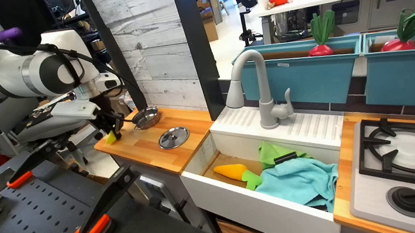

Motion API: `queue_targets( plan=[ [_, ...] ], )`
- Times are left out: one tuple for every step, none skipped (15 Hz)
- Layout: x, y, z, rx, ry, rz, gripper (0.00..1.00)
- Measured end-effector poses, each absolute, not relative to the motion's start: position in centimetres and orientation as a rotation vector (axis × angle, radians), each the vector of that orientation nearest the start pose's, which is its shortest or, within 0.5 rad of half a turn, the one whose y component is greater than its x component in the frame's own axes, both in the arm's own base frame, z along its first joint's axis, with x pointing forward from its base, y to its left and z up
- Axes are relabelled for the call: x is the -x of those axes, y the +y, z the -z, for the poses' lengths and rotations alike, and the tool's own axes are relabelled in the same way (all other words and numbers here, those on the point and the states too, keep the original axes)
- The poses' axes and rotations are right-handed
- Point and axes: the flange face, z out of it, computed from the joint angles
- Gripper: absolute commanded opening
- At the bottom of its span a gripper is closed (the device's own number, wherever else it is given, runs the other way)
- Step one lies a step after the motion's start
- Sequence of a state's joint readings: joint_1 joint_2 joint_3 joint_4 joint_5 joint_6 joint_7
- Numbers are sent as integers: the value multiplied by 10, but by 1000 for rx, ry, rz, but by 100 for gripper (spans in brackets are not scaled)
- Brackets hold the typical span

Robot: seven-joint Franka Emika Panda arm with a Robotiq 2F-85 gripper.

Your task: Put the banana into the pot

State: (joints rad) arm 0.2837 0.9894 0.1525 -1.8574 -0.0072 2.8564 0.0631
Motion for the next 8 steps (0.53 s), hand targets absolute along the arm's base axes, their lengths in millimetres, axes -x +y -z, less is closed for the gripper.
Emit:
queue_targets(
  plan=[
    [-533, 256, 4, 2983, -464, -2, 6],
    [-531, 258, 1, 2987, -463, 15, 6],
    [-530, 259, -3, 2989, -469, 22, 6],
    [-529, 258, -9, 2990, -471, 27, 6],
    [-531, 257, -14, 2992, -469, 35, 6],
    [-533, 254, -21, 2993, -463, 45, 6],
    [-536, 250, -27, 2993, -454, 58, 6],
    [-541, 245, -34, 2994, -442, 72, 6]
  ],
)
